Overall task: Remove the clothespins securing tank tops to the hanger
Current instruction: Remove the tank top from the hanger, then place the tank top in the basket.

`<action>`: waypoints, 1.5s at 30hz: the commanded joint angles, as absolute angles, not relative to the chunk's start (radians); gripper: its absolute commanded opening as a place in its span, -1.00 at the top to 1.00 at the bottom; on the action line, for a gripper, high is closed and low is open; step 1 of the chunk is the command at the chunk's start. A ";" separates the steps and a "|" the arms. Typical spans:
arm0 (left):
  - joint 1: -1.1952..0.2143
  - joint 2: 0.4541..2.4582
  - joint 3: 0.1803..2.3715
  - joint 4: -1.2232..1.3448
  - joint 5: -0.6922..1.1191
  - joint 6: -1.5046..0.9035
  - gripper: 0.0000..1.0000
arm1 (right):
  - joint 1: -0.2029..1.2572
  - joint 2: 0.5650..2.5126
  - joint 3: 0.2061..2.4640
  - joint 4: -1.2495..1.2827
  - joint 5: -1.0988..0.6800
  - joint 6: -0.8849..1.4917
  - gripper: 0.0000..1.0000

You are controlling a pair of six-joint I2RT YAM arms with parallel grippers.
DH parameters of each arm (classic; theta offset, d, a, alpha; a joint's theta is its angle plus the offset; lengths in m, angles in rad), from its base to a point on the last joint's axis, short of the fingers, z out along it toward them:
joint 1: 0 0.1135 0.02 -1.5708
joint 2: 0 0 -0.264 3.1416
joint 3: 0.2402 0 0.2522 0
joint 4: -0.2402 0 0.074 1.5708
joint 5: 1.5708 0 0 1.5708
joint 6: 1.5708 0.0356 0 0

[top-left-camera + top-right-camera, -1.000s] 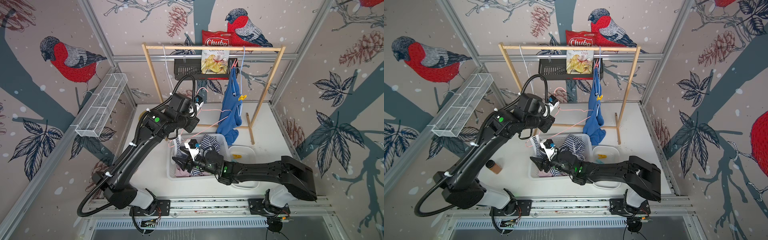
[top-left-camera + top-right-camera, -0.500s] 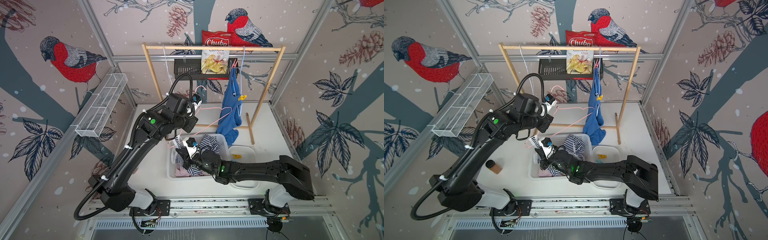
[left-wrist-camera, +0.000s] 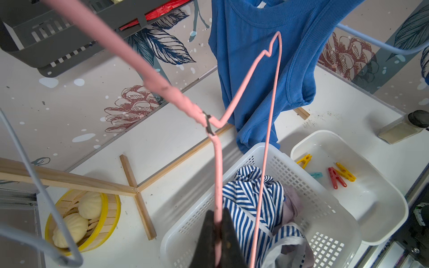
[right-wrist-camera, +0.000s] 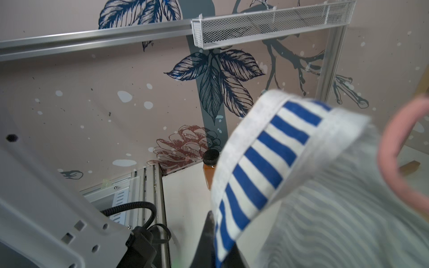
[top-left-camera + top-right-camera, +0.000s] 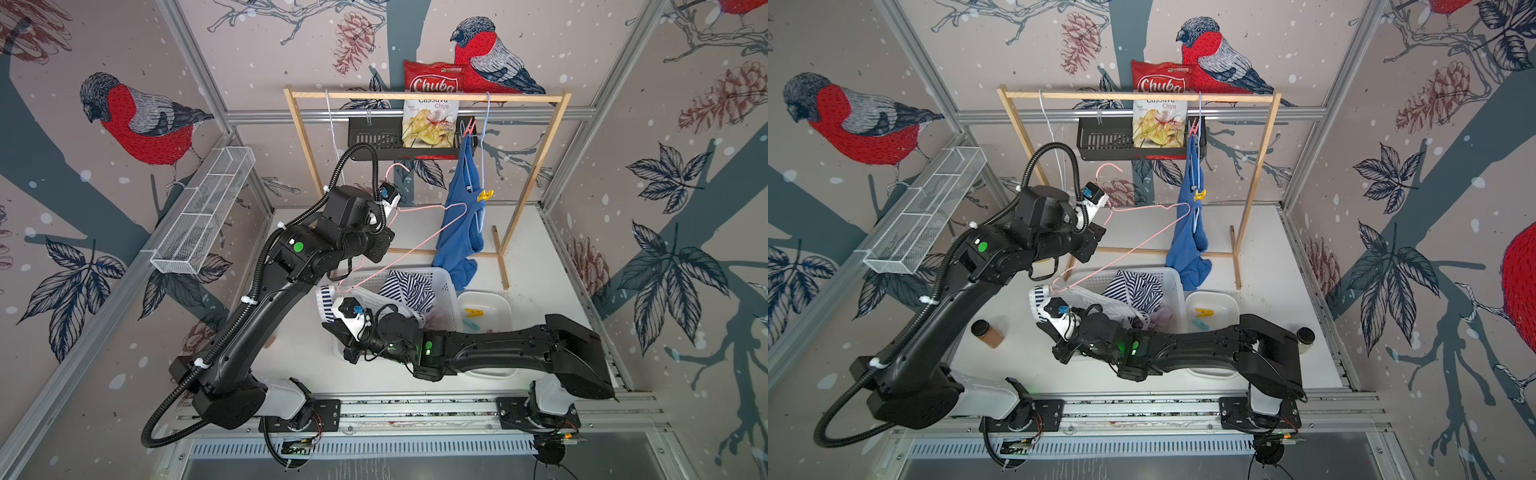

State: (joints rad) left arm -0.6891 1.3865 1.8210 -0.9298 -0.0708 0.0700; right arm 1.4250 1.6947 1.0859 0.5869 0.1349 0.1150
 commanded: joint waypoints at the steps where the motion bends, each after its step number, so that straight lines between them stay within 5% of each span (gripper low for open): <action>1: -0.687 1.367 1.811 -0.866 -0.087 0.046 1.00 | 1.407 1.636 1.008 0.660 0.156 0.187 1.00; 17: -0.687 1.333 1.768 -0.862 -0.221 0.002 1.00 | 1.145 1.178 0.532 0.654 0.349 0.431 1.00; 31: -0.687 1.292 1.703 -0.889 -0.258 -0.052 1.00 | 1.168 1.553 0.646 0.601 0.214 0.493 0.83; 37: -0.687 1.226 1.620 -0.824 -0.238 -0.040 1.00 | 1.167 1.370 0.660 0.497 0.212 0.439 -0.06; 45: -0.688 1.229 1.598 -0.811 -0.233 0.000 1.00 | 1.162 1.131 0.766 0.244 0.347 0.176 -0.18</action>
State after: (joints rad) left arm -0.6884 1.2201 1.5913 -0.8497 -0.2371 -0.0166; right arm 1.1637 1.1675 0.7368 0.3511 0.2539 0.3103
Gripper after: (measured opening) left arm 0.051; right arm 0.594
